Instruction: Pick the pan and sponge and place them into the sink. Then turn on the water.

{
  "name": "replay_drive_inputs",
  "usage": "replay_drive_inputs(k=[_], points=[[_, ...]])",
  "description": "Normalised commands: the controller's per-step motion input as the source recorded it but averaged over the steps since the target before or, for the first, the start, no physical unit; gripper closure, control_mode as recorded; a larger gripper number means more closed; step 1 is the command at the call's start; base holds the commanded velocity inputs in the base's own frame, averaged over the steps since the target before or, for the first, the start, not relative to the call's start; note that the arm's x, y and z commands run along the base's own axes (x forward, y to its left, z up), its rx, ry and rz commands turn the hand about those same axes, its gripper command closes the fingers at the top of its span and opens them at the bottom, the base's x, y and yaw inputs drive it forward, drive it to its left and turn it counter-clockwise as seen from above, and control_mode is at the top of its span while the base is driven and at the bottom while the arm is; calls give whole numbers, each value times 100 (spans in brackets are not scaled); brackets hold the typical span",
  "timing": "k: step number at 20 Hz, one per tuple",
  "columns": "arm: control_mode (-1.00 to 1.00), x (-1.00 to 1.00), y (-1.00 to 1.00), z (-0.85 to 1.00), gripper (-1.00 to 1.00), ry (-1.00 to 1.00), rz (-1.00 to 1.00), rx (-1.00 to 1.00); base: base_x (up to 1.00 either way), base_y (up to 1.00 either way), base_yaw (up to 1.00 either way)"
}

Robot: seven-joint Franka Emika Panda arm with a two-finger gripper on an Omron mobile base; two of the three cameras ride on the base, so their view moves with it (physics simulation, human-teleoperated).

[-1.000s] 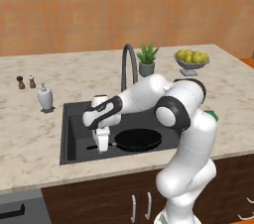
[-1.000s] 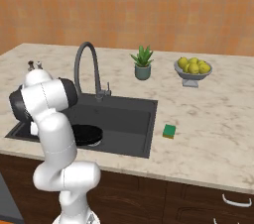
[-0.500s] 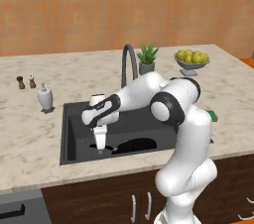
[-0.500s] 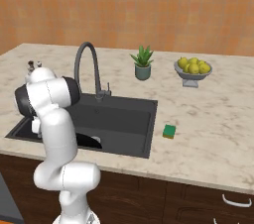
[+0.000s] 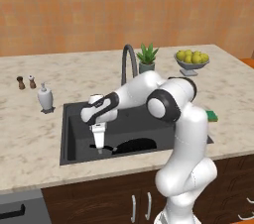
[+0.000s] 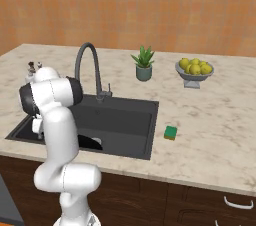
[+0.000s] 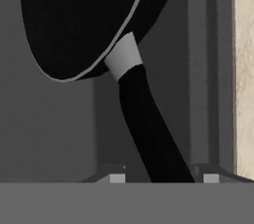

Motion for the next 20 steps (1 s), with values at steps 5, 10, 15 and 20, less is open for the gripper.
replay_drive_inputs(k=[5,10,15,20], points=[[-100,2,-37,-51,-100,-8,0,4,0,0,0],[-100,-1,-35,9,-100,-27,0,6,0,0,0],[-100,-9,-13,31,-100,-29,0,4,0,0,0],[-100,-21,0,90,-100,-30,0,14,0,0,0]])
